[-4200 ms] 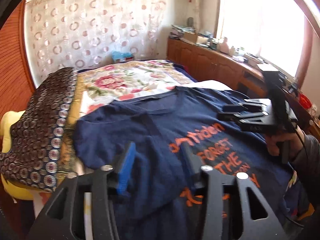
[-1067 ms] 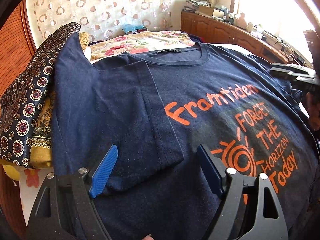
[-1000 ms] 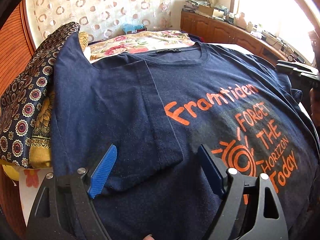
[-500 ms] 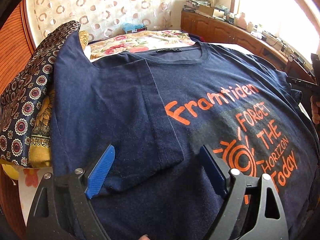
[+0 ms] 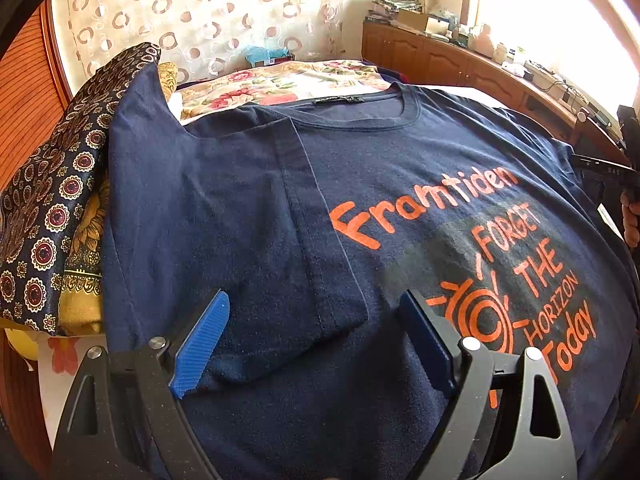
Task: Fold small clothes
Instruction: 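Grasp the sleeve nearest the right gripper and fold it toward the print, then grasp the shirt side with the right gripper and fold it over the print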
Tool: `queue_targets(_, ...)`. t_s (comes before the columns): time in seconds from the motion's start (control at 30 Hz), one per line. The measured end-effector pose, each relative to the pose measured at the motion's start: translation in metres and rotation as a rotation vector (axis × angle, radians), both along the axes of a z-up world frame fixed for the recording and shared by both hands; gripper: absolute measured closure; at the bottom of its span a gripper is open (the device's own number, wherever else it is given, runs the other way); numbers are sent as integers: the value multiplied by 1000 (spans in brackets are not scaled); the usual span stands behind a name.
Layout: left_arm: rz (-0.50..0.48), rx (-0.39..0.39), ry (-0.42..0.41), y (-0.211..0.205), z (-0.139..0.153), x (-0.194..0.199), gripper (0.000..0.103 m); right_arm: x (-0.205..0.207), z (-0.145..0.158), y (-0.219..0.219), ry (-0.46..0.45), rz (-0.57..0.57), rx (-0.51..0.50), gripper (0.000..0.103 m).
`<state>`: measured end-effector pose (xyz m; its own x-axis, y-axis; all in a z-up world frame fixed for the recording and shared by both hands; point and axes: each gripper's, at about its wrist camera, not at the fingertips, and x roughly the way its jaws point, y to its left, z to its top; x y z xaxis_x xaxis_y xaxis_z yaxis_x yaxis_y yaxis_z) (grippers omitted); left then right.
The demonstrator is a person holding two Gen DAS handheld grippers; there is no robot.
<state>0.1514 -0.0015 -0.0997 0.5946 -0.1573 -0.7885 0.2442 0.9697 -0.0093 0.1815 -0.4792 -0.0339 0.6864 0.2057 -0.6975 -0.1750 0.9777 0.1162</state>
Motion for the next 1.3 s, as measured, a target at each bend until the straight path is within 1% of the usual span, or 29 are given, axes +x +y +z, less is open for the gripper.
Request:
queue_targets(0.07, -3, 1, 0, 0, 0, -1, 16, -1, 2, 3, -15, 9, -10, 100)
queue_targets(0.23, 16, 8, -18, 3, 3, -6, 15, -7, 10, 16, -87, 27, -25, 101)
queue_targets(0.3, 19, -16, -34, 6, 8, -9, 15, -12, 16, 23, -115, 52, -17, 101)
queue_targets(0.33, 20, -36, -44, 8, 11, -12, 15, -15, 18, 28, -126, 68, -15, 101)
queue_targets(0.47, 26, -60, -99, 10, 29, -24, 15, -26, 26, 61, -155, 155, -36, 101)
queue_targets(0.57, 35, -83, -148, 9, 47, -34, 15, -33, 23, 90, -162, 231, -53, 101)
queue_targets(0.67, 42, -113, -188, 9, 62, -44, 15, -34, 13, 115, -141, 284, -66, 100)
queue_targets(0.7, 42, -122, -204, 9, 67, -49, 15, -33, 9, 121, -135, 300, -71, 100)
queue_targets(0.8, 36, -130, -230, 6, 76, -59, 15, -35, 3, 131, -121, 340, -78, 92)
queue_targets(0.83, 33, -131, -237, 4, 77, -62, 15, -35, 2, 130, -118, 346, -74, 87)
queue_targets(0.87, 29, -133, -245, 3, 79, -64, 15, -34, 2, 128, -118, 342, -73, 81)
queue_targets(1.0, 21, -135, -262, -2, 81, -72, 15, -41, 15, 120, -159, 306, -85, 75)
queue_targets(1.07, 13, -134, -266, -5, 81, -75, 15, -49, 19, 114, -177, 277, -101, 70)
queue_targets(1.17, 0, -132, -260, -11, 79, -77, 15, -48, 18, 104, -187, 228, -127, 67)
queue_targets(1.3, -12, -134, -251, -16, 76, -77, 15, -34, 8, 94, -148, 202, -123, 67)
